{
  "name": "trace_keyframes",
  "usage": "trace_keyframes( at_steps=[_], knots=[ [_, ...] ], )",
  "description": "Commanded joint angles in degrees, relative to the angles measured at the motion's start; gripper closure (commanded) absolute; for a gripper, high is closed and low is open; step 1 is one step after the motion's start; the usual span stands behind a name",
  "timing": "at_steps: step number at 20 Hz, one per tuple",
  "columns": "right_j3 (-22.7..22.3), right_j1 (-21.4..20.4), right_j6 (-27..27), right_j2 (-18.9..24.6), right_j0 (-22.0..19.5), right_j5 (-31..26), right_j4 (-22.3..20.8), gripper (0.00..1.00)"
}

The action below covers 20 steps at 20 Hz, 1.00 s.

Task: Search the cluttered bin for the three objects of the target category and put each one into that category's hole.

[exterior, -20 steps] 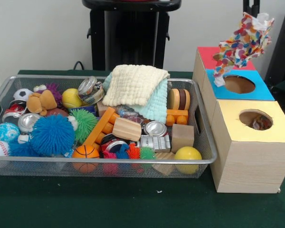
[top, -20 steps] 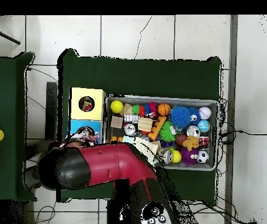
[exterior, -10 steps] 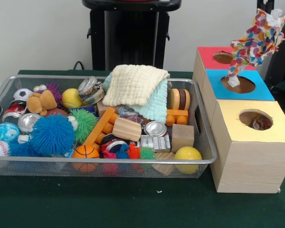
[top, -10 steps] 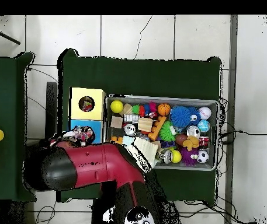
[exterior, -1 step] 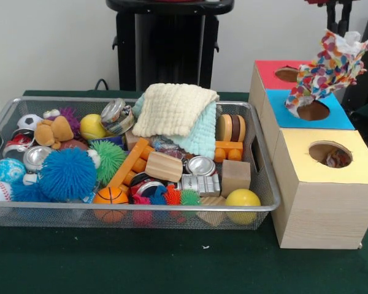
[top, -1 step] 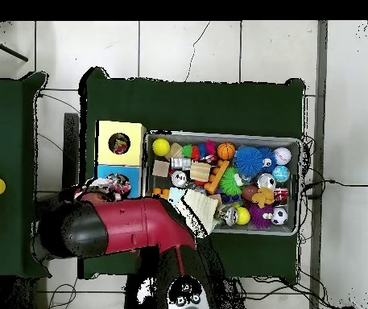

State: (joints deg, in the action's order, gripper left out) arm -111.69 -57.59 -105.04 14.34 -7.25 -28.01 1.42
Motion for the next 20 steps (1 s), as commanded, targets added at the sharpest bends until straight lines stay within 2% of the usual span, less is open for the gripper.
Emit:
trace_keyframes(
  at_steps=[1,4,12,20],
  knots=[
    [1.1,4.1,-13.5,-3.2,0.3,4.1,2.4,1.0],
    [1.7,4.3,-13.5,-4.1,1.3,3.8,3.0,1.0],
    [6.3,2.7,-15.6,-8.9,6.4,-4.0,3.9,1.0],
    [11.2,1.6,-15.5,-12.2,9.9,-12.4,3.8,1.0]
  ],
)
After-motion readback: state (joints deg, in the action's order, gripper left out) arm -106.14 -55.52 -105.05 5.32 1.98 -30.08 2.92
